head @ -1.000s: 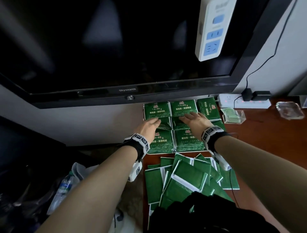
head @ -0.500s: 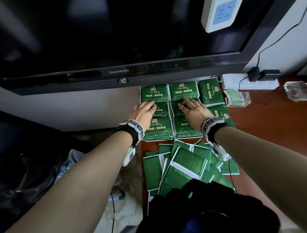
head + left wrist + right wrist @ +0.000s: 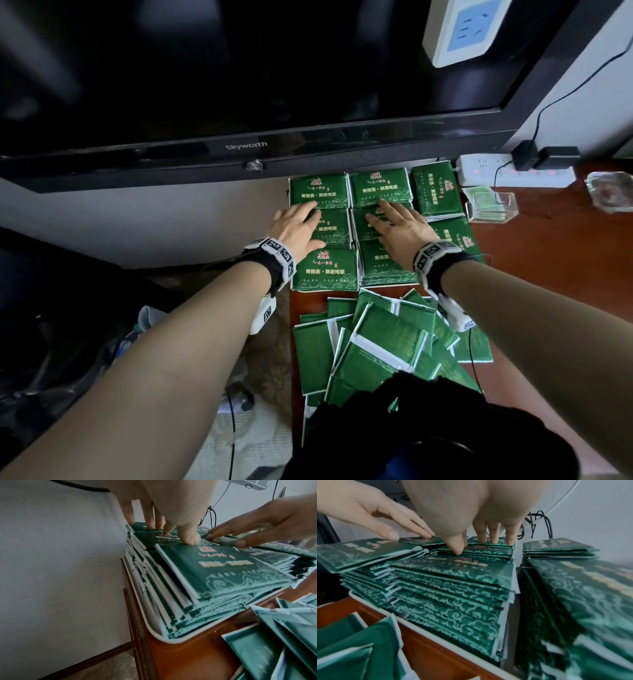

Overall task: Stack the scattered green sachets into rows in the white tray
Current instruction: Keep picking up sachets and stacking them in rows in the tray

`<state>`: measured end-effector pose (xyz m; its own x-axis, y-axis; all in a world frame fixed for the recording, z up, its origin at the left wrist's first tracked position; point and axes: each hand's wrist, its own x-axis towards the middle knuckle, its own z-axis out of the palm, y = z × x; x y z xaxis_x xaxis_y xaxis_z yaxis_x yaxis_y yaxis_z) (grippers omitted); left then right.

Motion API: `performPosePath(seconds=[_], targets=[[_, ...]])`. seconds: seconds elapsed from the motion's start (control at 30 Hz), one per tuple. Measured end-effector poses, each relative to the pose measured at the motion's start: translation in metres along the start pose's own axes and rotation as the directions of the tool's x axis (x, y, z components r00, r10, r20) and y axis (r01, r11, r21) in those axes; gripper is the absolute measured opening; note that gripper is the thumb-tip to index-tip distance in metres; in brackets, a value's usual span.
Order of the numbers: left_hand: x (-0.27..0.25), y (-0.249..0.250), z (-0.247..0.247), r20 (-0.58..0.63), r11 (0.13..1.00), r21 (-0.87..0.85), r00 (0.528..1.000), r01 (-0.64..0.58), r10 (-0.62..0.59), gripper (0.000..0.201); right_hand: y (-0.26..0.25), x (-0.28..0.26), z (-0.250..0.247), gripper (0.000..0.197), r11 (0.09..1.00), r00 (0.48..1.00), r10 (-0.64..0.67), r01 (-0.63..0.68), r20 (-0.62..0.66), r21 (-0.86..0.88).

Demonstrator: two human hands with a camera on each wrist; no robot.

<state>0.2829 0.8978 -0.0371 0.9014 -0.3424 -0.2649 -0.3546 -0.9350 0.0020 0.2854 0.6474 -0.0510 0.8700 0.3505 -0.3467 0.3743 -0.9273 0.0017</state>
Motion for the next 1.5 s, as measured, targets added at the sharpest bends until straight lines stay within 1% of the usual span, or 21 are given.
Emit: performPosePath(seconds=[0.4,0.63,0.7,0.77,0.9,0.97,1.03,1.13,1.2,1.27,1.37,1.5], targets=[[0.002,0.003,0.005,-0.018,0.999,-0.021,0.999,0.038,-0.038,0.070,0.000,0.001,-0.001,0.063,1.000,1.000,-0.002,0.002,-0.010,0.030],[-0.006,0.014,0.000,-0.075,0.996,-0.063,0.995,0.060,-0.065,0.065,0.000,-0.011,-0.011,0.060,0.998,0.999,0.003,0.000,-0.044,0.070],[-0.012,0.025,-0.003,-0.100,0.996,-0.087,0.994,0.033,-0.042,0.060,0.000,-0.025,-0.015,0.059,0.996,0.998,0.020,-0.014,-0.059,0.093],[-0.020,0.041,-0.007,-0.138,0.995,-0.098,0.990,-0.019,0.005,0.054,0.002,-0.044,-0.019,0.060,0.992,0.995,0.045,-0.034,-0.088,0.120],[-0.043,0.082,-0.011,-0.231,0.979,-0.107,0.962,-0.171,0.143,0.041,0.010,-0.093,-0.017,0.052,0.979,0.982,0.122,-0.094,-0.145,0.183],[-0.055,0.101,-0.007,-0.254,0.961,-0.120,0.944,-0.248,0.212,0.035,0.015,-0.118,-0.007,0.046,0.969,0.976,0.162,-0.129,-0.148,0.209],[-0.067,0.119,0.002,-0.220,0.945,-0.132,0.939,-0.298,0.265,0.033,0.018,-0.144,0.009,0.040,0.951,0.968,0.213,-0.174,-0.134,0.256],[-0.085,0.140,0.021,-0.077,0.930,-0.128,0.938,-0.344,0.337,0.037,0.015,-0.180,0.039,0.036,0.906,0.943,0.321,-0.277,-0.093,0.319],[-0.092,0.148,0.035,0.022,0.926,-0.114,0.931,-0.360,0.365,0.043,0.012,-0.200,0.060,0.033,0.873,0.924,0.382,-0.353,-0.021,0.337],[-0.094,0.154,0.048,0.083,0.927,-0.109,0.926,-0.360,0.369,0.049,0.008,-0.216,0.080,0.032,0.837,0.902,0.425,-0.426,0.082,0.343],[-0.090,0.159,0.062,0.115,0.927,-0.097,0.921,-0.362,0.371,0.055,0.004,-0.230,0.105,0.030,0.797,0.872,0.462,-0.488,0.161,0.357],[-0.071,0.167,0.068,0.134,0.938,-0.070,0.929,-0.338,0.345,0.066,0.004,-0.230,0.119,0.025,0.717,0.841,0.516,-0.528,0.163,0.454]])
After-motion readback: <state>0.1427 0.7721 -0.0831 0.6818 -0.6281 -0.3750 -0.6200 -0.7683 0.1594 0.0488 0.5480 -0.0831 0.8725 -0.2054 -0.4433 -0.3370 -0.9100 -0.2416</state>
